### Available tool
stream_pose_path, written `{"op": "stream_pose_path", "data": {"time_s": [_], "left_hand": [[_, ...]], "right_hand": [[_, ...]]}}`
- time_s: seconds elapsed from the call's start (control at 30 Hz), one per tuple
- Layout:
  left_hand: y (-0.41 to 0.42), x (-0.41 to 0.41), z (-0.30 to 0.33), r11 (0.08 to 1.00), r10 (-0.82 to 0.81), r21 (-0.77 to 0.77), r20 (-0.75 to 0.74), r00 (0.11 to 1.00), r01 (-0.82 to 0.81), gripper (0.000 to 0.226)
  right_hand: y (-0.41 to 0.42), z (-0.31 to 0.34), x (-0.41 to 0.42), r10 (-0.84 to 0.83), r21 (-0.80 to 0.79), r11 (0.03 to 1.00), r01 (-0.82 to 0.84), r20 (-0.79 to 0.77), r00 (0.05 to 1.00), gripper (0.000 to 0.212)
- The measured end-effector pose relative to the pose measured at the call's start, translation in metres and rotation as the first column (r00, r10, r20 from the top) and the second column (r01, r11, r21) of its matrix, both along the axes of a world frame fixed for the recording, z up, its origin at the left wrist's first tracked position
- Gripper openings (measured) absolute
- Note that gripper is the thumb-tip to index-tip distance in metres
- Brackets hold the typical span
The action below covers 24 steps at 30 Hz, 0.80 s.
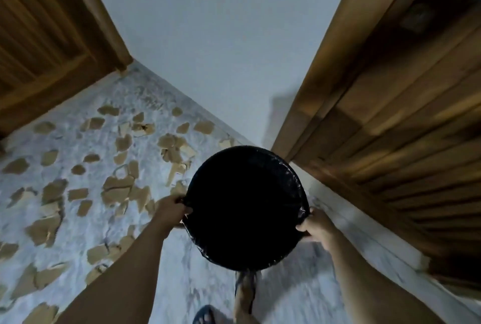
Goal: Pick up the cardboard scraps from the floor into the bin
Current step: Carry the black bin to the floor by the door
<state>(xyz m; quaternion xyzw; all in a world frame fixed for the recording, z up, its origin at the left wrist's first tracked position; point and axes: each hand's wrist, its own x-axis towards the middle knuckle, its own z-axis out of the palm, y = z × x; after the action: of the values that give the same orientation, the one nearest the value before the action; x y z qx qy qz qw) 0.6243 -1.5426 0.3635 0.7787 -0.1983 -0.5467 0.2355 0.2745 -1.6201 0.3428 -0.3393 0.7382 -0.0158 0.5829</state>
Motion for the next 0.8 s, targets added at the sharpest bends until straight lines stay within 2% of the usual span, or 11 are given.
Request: {"op": "stream_pose_path", "data": {"time_s": [0.1, 0.2, 0.47, 0.53, 0.63, 0.8], "left_hand": [[-0.047, -0.001, -0.061, 0.998, -0.047, 0.047, 0.01, 0.999, 0.047, 0.03], [-0.082, -0.003, -0.128, 0.993, -0.084, 0.081, 0.021, 0.996, 0.082, 0.03], [-0.13, -0.004, -0.287, 0.979, -0.178, 0.108, 0.041, 0.983, 0.173, 0.03], [-0.132, -0.005, -0.313, 0.977, -0.192, 0.103, 0.059, 0.98, 0.186, 0.035], [-0.131, -0.013, -0.338, 0.967, -0.241, 0.105, 0.062, 0.969, 0.234, 0.028], [-0.125, -0.021, -0.358, 0.965, -0.247, 0.103, 0.044, 0.968, 0.242, 0.036]], "right_hand": [[-0.028, -0.047, 0.002, -0.063, 0.014, 0.998, 0.063, -0.027, 0.998, 0.045], [-0.049, -0.106, 0.003, -0.078, 0.004, 0.997, 0.078, -0.063, 0.995, 0.041], [-0.075, -0.255, -0.004, -0.014, -0.003, 1.0, 0.014, -0.178, 0.984, 0.037], [-0.075, -0.275, -0.008, -0.021, -0.004, 1.0, 0.02, -0.201, 0.979, 0.038], [-0.076, -0.296, -0.014, -0.026, 0.019, 0.999, 0.031, -0.224, 0.974, 0.041], [-0.077, -0.312, -0.023, -0.005, 0.024, 1.0, 0.012, -0.264, 0.964, 0.031]]}}
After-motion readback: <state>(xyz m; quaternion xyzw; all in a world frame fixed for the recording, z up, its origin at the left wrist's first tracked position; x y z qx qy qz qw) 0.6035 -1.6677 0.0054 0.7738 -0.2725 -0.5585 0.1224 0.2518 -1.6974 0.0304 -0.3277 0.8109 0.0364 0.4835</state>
